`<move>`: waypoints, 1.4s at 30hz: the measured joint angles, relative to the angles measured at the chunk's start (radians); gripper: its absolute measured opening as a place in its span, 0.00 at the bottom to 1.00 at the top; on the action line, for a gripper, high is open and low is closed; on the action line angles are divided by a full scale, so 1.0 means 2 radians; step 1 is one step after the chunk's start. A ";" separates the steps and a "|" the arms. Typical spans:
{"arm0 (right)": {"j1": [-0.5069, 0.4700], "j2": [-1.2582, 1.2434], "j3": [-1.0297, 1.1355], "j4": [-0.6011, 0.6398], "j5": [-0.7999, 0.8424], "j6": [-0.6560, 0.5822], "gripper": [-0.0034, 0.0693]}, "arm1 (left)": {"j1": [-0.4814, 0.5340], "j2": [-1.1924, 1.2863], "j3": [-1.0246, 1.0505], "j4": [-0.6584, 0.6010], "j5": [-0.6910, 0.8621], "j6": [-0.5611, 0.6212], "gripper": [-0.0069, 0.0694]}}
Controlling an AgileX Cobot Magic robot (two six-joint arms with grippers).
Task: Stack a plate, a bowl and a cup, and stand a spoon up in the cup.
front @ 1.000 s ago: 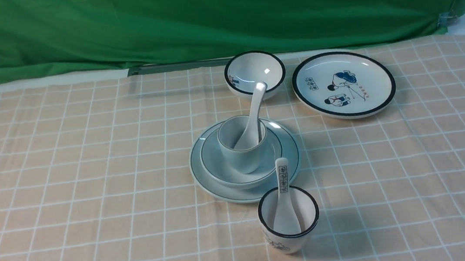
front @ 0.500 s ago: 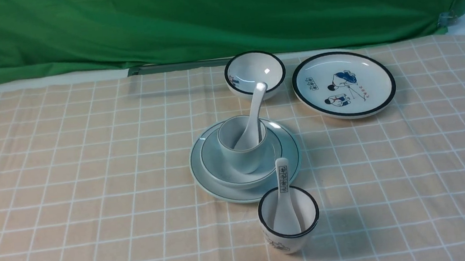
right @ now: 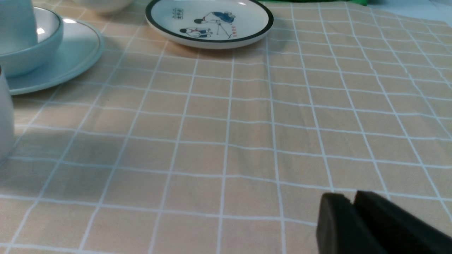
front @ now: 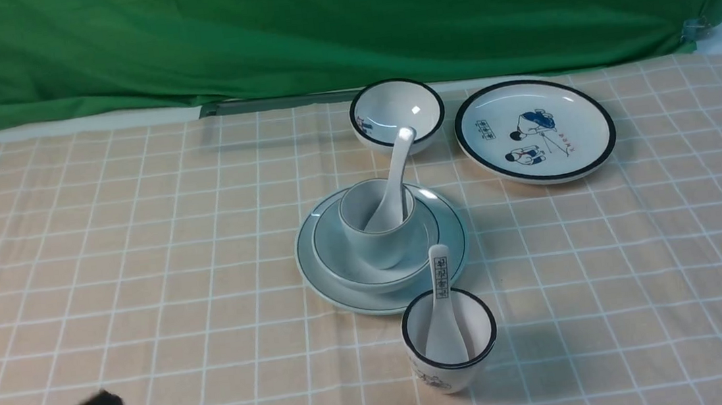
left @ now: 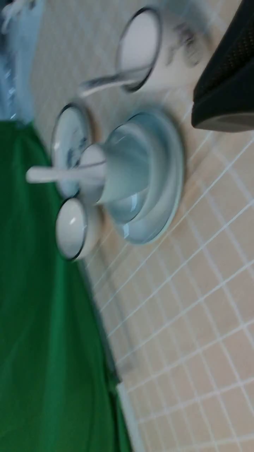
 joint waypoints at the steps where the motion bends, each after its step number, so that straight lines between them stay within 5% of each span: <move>1: 0.000 0.000 0.000 0.000 0.000 0.000 0.20 | 0.044 -0.017 0.000 -0.010 -0.012 -0.008 0.10; 5: 0.000 0.000 0.000 0.000 0.000 0.000 0.21 | 0.175 -0.090 0.000 -0.023 0.028 -0.024 0.10; 10: 0.000 0.000 0.000 0.000 -0.001 0.000 0.23 | 0.233 -0.137 0.000 -0.027 0.178 -0.025 0.10; 42: 0.000 0.000 0.001 0.000 0.000 0.000 0.32 | 0.235 -0.140 0.000 -0.034 0.183 -0.026 0.10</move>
